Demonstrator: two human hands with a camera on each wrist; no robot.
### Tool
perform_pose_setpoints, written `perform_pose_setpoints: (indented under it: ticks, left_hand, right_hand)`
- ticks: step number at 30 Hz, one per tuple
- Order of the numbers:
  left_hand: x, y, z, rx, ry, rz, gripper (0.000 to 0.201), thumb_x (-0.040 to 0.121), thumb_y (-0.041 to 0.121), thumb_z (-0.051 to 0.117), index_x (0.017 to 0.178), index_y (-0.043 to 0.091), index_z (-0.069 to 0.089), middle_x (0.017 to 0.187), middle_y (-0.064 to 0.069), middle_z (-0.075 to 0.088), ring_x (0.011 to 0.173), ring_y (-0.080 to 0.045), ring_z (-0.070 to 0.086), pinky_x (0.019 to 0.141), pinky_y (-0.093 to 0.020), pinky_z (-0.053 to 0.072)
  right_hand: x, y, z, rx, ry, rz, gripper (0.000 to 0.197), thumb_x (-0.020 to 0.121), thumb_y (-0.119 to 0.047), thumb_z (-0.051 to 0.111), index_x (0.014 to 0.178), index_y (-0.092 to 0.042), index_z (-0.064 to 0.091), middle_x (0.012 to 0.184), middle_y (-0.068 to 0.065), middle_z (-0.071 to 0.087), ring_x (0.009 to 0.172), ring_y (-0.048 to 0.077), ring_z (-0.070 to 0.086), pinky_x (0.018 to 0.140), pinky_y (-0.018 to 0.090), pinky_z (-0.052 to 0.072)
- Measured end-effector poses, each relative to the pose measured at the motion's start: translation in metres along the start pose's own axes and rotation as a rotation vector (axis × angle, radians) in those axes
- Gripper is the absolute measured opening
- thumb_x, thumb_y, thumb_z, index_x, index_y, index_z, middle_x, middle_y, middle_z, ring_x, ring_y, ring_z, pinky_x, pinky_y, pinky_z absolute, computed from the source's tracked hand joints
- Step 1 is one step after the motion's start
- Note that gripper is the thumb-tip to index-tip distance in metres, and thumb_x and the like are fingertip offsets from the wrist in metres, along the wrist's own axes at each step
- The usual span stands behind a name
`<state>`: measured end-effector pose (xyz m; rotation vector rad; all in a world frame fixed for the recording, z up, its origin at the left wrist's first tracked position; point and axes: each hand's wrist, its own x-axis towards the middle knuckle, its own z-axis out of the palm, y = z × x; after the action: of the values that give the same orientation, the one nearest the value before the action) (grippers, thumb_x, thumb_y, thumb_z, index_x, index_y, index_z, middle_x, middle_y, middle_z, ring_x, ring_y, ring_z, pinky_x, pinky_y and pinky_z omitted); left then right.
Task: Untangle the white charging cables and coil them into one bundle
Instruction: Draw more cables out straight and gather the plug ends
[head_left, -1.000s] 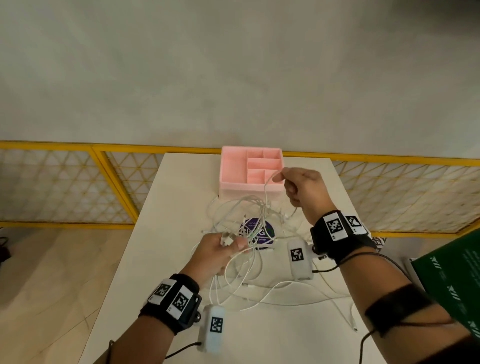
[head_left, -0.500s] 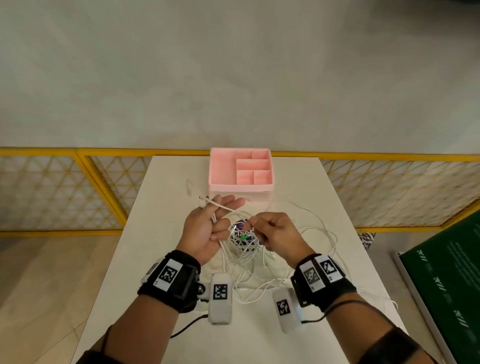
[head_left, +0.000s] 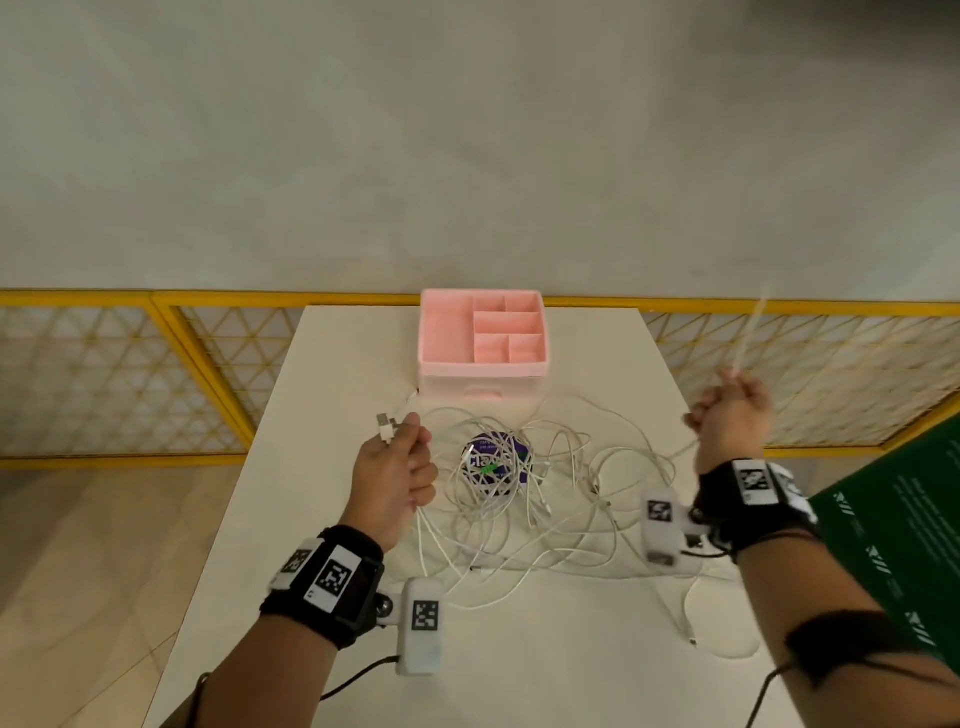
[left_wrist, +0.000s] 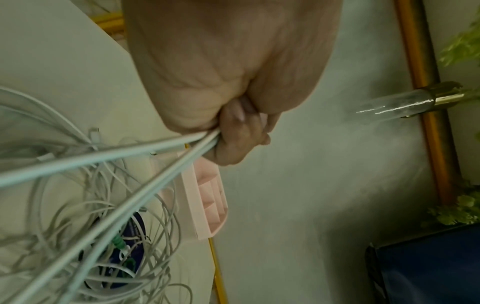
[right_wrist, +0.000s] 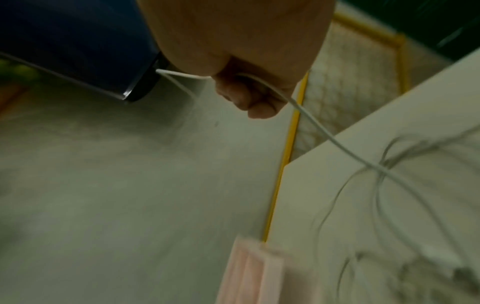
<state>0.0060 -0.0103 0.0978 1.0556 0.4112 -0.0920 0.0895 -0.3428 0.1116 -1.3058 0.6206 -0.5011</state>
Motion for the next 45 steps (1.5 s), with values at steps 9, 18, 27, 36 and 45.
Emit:
perform_pose_setpoints:
  ticks: [9,18,27,36,45]
  left_hand:
    - [0.003,0.001,-0.008,-0.118,0.014,0.026,0.036,0.106,0.032,0.044,0.073,0.017,0.048,0.050,0.008,0.030,0.037,-0.004,0.020,0.036,-0.014,0.015]
    - [-0.003,-0.003,0.021,-0.108,-0.102,0.085,0.035,0.106,0.035,0.044,0.077,0.016,0.047,0.054,0.006,0.028,0.041,-0.005,0.020,0.038,-0.018,0.018]
    - [0.000,0.016,0.001,-0.282,-0.046,0.090,0.054,0.084,0.071,0.046,0.072,0.019,0.049,0.054,0.005,0.030,0.045,-0.011,0.026,0.048,-0.026,0.027]
    - [0.002,0.012,-0.016,-0.461,-0.005,0.044,0.031,0.094,0.030,0.040,0.067,0.017,0.046,0.054,0.004,0.033,0.045,-0.011,0.027,0.043,-0.023,0.028]
    - [-0.002,0.010,-0.001,-0.329,0.113,0.066,0.022,0.084,0.018,0.035,0.063,0.020,0.036,0.056,0.004,0.026,0.043,-0.012,0.019,0.040,-0.021,0.018]
  right_hand:
    - [0.030,0.036,-0.100,-0.803,0.192,0.293,0.037,0.081,-0.010,0.072,0.115,-0.011,0.057,0.103,0.015,0.062,0.093,0.034,0.064,0.070,0.038,0.056]
    - [-0.118,0.050,0.033,-0.523,-0.926,-0.086,0.025,0.096,-0.035,0.063,0.115,-0.021,0.069,0.112,0.001,0.073,0.106,0.013,0.068,0.091,0.024,0.049]
    - [-0.184,0.086,0.067,-0.530,-1.280,-0.057,0.035,0.103,-0.038,0.047,0.083,-0.017,0.066,0.057,-0.011,0.048,0.048,0.003,0.041,0.055,0.023,0.037]
    - [-0.176,0.088,0.067,-0.553,-1.306,-0.078,0.027,0.102,-0.031,0.051,0.091,-0.013,0.068,0.050,-0.015,0.049,0.051,0.002,0.043,0.056,0.022,0.036]
    - [-0.194,0.079,0.083,-0.470,-1.267,-0.068,0.029,0.101,-0.033,0.054,0.073,-0.023,0.054,0.055,-0.011,0.050,0.048,0.003,0.042,0.056,0.022,0.035]
